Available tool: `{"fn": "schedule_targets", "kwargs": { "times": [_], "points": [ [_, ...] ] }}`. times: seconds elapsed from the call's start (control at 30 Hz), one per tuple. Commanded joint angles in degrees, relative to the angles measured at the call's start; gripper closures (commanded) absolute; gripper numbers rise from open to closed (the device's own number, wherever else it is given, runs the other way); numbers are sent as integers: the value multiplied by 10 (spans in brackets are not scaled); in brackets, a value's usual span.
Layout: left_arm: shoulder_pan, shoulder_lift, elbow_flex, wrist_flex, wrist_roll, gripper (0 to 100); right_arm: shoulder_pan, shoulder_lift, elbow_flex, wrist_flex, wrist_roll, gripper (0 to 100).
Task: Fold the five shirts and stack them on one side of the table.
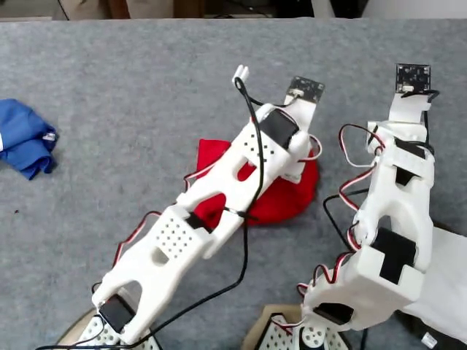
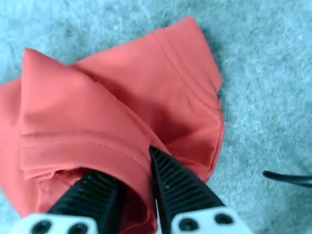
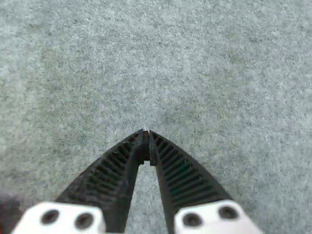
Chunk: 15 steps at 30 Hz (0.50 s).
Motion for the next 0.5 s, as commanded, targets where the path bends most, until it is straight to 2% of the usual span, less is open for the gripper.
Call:
{"fn": "schedule_targets", "kwargs": {
  "times": [0.0, 0.13, 0.23, 0.33, 0.47],
  "points": [
    [6, 4, -53, 5, 4, 970, 10, 0, -30, -12, -2, 993],
    [16, 6, -60, 5, 6, 858, 7, 0, -30, -11, -2, 993],
    [17, 1, -63, 6, 38, 781, 7, 0, -29, -11, -1, 993],
    [-4, -29, -66, 6, 53, 757, 7, -3, -29, -10, -1, 993],
    [-59, -122, -62, 6, 51, 757, 6, -3, -56, 45, -2, 993]
  ]
}}
